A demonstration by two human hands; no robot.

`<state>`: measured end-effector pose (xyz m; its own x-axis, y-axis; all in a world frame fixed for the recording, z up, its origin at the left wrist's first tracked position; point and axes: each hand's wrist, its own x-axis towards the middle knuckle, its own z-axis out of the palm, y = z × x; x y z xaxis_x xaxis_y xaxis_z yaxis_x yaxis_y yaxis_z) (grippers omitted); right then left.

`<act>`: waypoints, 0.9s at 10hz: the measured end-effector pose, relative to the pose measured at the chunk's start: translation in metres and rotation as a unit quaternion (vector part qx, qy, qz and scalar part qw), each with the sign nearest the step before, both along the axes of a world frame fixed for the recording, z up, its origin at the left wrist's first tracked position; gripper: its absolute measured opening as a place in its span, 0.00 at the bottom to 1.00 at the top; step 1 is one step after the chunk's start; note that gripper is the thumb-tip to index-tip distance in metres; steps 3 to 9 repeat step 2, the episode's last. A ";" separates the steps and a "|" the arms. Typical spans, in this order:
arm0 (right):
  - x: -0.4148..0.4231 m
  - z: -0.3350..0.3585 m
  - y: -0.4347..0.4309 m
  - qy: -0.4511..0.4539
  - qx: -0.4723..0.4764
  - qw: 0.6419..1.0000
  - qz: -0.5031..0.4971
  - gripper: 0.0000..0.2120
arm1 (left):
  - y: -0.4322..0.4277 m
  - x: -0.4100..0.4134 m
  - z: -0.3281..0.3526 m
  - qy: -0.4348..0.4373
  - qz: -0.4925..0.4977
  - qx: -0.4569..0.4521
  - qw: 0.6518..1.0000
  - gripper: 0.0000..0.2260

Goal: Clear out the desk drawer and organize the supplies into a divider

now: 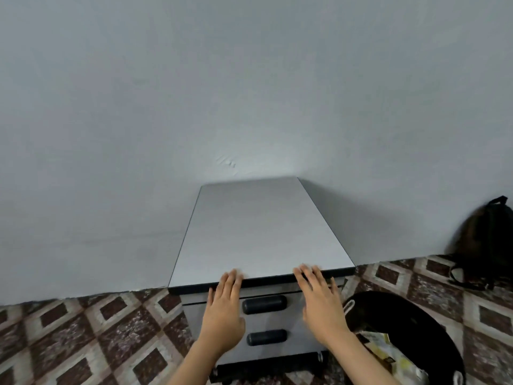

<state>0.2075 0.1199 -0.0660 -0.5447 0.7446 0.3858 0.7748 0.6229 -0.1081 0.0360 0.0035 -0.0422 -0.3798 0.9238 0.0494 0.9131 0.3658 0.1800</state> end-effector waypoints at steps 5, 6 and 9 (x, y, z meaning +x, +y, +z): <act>-0.007 -0.019 0.018 0.114 0.126 0.984 0.057 0.41 | 0.014 -0.018 -0.030 0.065 -0.054 0.135 0.987 0.32; -0.007 -0.019 0.018 0.114 0.126 0.984 0.057 0.41 | 0.014 -0.018 -0.030 0.065 -0.054 0.135 0.987 0.32; -0.007 -0.019 0.018 0.114 0.126 0.984 0.057 0.41 | 0.014 -0.018 -0.030 0.065 -0.054 0.135 0.987 0.32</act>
